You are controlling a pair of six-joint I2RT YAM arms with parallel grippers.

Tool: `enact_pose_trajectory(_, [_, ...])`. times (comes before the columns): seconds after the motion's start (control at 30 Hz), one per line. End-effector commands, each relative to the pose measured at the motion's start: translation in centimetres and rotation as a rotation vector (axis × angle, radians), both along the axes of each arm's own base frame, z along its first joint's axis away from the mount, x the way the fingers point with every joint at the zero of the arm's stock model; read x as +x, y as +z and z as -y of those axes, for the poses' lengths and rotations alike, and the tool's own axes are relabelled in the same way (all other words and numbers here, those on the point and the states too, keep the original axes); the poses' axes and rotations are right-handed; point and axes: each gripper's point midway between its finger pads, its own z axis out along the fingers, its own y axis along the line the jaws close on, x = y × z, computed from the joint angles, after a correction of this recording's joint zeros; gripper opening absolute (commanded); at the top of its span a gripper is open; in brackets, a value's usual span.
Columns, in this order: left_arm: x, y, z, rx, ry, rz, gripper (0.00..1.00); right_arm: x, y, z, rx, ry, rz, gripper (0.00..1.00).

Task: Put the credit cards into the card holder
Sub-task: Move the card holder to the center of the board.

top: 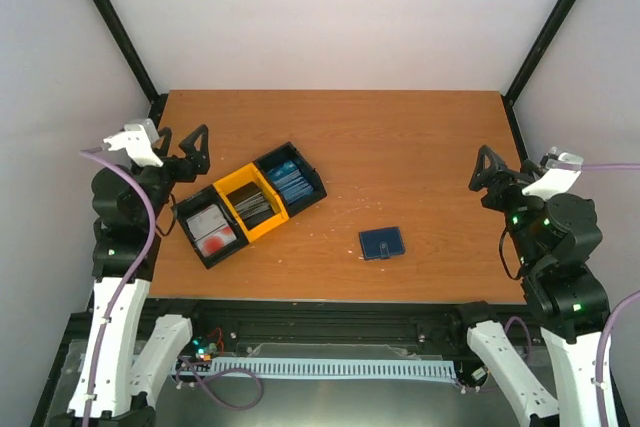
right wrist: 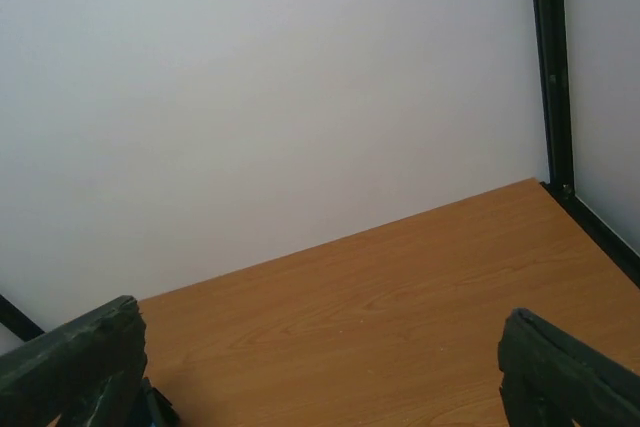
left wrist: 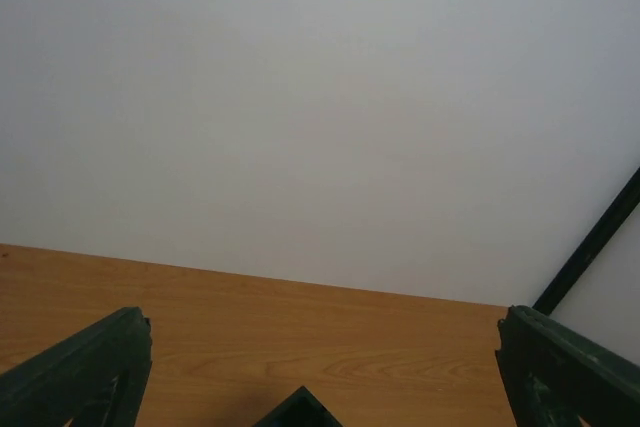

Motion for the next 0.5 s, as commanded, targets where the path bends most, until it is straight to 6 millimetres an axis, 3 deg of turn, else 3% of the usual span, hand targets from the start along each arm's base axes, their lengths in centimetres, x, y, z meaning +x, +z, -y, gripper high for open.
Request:
enact_pose_trajectory(0.0, [-1.0, 1.0, 0.9, -0.048, -0.112, 0.031, 0.97, -0.3, -0.4, -1.0, 0.070, 0.075, 0.001, 0.96])
enact_pose_trajectory(0.17, [-1.9, 0.9, 1.3, -0.090, -0.174, 0.045, 0.99, 0.3, -2.4, -2.4, 0.096, 0.159, -0.084, 0.99])
enact_pose_trajectory(0.3, [-2.6, 0.3, 2.9, -0.101, -0.299, 0.075, 0.99, 0.8, -4.9, -4.0, 0.091, 0.256, -0.163, 1.00])
enact_pose_trajectory(0.47, [-2.0, -2.3, 6.1, -0.150, -0.516, -0.027, 1.00, 1.8, -10.3, -5.9, 0.163, 0.350, -0.317, 1.00])
